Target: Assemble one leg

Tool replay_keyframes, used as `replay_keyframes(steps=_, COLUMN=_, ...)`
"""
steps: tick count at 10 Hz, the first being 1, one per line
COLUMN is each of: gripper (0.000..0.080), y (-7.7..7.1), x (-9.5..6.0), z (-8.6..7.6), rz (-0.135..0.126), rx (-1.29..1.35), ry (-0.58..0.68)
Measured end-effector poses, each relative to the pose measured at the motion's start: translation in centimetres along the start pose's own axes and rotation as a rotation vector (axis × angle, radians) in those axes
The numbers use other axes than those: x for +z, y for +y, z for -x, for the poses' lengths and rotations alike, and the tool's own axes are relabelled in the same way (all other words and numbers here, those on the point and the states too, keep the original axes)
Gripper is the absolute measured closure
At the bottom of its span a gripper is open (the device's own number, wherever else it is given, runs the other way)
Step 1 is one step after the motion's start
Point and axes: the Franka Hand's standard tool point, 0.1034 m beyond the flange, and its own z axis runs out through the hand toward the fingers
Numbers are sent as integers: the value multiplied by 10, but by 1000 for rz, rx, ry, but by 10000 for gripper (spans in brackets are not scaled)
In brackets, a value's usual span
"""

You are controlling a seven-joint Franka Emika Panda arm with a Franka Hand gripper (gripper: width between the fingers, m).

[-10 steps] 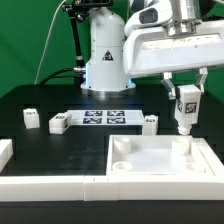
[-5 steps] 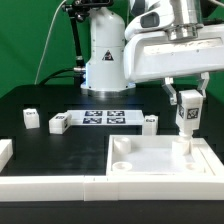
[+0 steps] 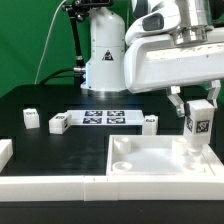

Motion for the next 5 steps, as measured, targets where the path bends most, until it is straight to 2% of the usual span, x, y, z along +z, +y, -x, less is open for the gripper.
replay_keyframes(steps=2, gripper=507, y=1, x=7, z=1, rz=-1, rx=3, ry=-5)
replay_keyframes(steps=5, gripper=507, y=1, x=8, z=3, rz=1, rx=3, ry=5)
